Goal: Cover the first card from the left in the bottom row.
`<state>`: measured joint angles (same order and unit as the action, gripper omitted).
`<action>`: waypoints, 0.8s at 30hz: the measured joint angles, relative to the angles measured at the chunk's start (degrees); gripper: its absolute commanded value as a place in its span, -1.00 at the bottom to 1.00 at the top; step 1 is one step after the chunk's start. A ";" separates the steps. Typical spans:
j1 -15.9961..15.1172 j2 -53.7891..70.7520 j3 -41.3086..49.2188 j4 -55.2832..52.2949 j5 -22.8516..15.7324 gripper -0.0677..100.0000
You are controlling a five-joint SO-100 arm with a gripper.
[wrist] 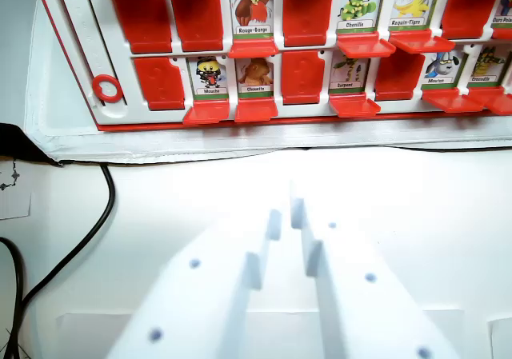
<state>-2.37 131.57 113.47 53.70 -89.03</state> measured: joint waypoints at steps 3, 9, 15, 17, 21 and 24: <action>1.14 1.93 -2.11 2.55 0.00 -1.00; 3.08 4.66 -5.27 3.78 -1.76 -1.00; 3.08 4.75 -5.80 3.87 -2.46 -1.00; 3.08 4.75 -5.80 4.13 -2.72 -1.00; 3.08 4.75 -5.89 4.13 -2.81 -1.00; 2.90 4.75 -5.98 4.13 -2.81 -1.00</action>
<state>0.53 136.32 107.49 57.83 -91.85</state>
